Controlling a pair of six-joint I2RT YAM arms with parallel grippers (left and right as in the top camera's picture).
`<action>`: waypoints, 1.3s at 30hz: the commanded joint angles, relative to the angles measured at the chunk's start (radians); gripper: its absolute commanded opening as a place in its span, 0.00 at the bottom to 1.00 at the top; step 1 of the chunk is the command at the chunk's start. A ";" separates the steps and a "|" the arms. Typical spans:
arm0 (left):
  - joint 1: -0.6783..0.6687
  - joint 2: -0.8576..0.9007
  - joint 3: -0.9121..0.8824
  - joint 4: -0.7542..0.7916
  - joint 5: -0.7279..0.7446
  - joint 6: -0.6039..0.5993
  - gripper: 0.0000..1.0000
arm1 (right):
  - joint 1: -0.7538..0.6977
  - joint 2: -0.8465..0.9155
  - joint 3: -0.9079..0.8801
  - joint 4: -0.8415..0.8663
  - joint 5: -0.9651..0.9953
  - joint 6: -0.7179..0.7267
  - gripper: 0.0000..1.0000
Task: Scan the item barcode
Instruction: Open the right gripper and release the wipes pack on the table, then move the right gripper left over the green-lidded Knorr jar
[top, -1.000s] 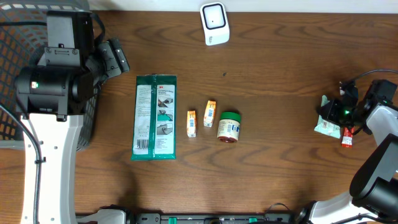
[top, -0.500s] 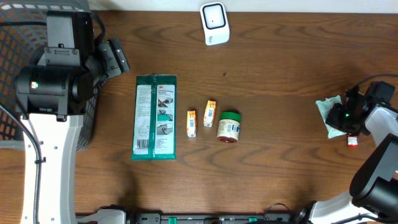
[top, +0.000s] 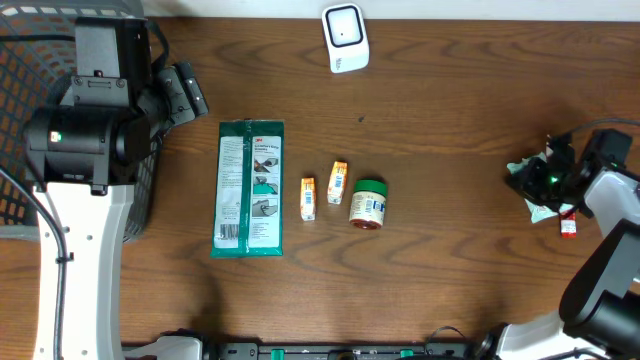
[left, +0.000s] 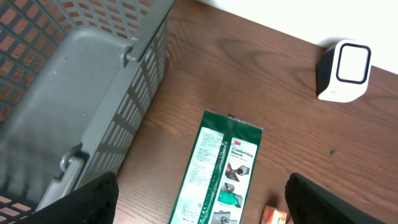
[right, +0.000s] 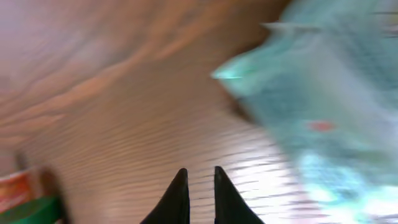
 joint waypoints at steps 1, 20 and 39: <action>0.003 0.003 0.000 -0.003 -0.005 0.009 0.86 | 0.081 -0.073 0.015 -0.008 -0.093 0.060 0.14; 0.003 0.003 0.000 -0.003 -0.005 0.009 0.86 | 0.814 -0.154 0.041 0.256 -0.031 0.296 0.99; 0.003 0.003 0.000 -0.003 -0.005 0.009 0.86 | 0.996 -0.138 0.421 -0.330 0.574 0.510 0.99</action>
